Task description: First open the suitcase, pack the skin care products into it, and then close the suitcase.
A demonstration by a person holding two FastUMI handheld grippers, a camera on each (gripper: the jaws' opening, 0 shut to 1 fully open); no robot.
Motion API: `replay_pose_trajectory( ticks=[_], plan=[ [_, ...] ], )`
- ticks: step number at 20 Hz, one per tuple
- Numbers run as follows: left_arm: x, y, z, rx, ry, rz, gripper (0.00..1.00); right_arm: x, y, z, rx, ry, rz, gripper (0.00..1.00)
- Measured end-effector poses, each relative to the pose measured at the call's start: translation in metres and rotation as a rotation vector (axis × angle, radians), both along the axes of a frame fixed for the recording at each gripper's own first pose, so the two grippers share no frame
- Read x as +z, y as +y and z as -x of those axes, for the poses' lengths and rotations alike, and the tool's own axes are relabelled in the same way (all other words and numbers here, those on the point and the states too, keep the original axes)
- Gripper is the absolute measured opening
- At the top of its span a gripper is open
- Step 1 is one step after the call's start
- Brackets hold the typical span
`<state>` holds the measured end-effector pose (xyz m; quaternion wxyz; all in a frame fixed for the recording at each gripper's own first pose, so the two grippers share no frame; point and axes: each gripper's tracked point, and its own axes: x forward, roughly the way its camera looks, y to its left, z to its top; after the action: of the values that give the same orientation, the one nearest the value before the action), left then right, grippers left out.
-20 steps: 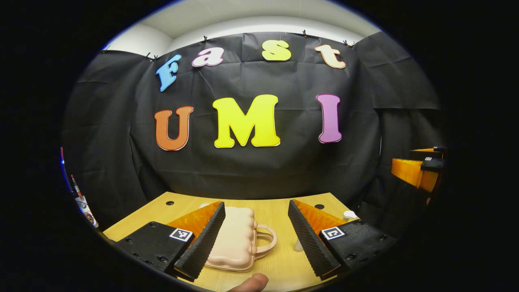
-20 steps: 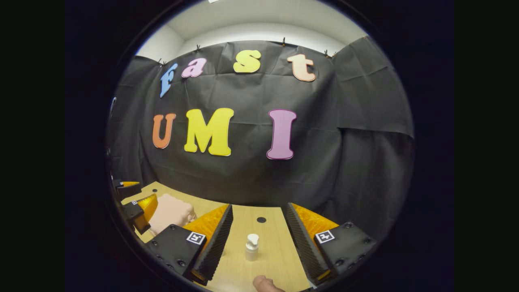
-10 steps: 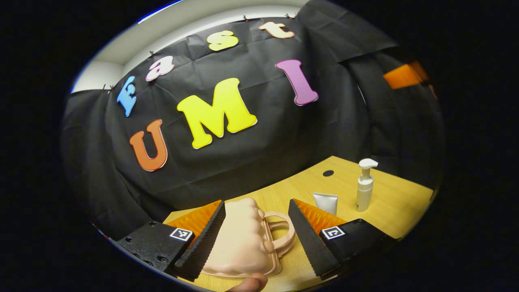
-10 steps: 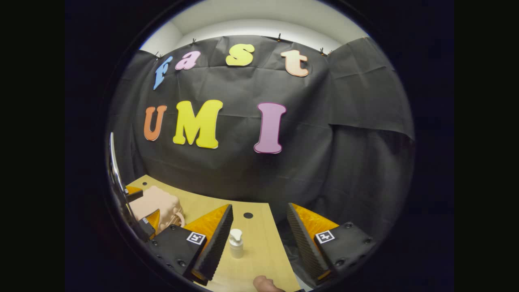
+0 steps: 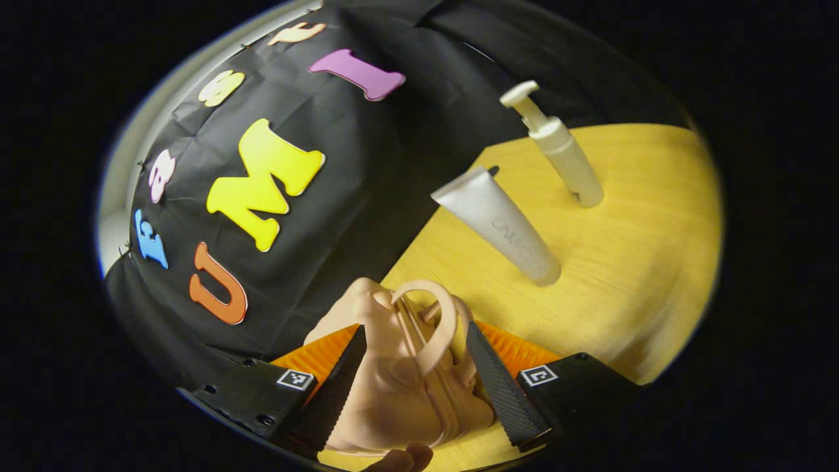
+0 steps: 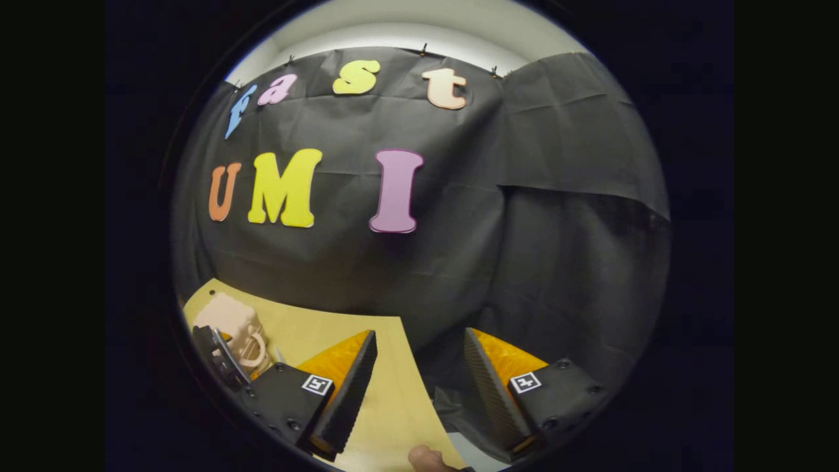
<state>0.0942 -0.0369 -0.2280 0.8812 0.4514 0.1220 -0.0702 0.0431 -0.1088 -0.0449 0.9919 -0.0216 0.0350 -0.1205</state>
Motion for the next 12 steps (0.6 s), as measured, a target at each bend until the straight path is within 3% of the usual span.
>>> replay_pose_trajectory(
  ticks=[3,5,8,11,12],
  plan=[
    [0.001,0.007,-0.013,0.030,-0.033,-0.097,0.98,-0.007,-0.007,0.001,-0.016,0.017,0.002,0.80],
    [0.001,0.009,-0.022,0.033,-0.032,-0.158,0.92,-0.012,-0.009,0.002,-0.021,0.031,0.001,0.78],
    [-0.007,0.016,-0.031,0.037,0.016,-0.210,0.61,-0.015,-0.009,0.001,-0.023,0.041,0.005,0.80],
    [-0.011,0.019,-0.036,0.030,0.035,-0.209,0.42,-0.015,-0.002,0.002,-0.015,0.044,0.014,0.80],
    [-0.011,0.017,-0.035,0.020,0.038,-0.212,0.23,-0.016,0.000,0.002,-0.010,0.046,0.018,0.79]
  ],
)
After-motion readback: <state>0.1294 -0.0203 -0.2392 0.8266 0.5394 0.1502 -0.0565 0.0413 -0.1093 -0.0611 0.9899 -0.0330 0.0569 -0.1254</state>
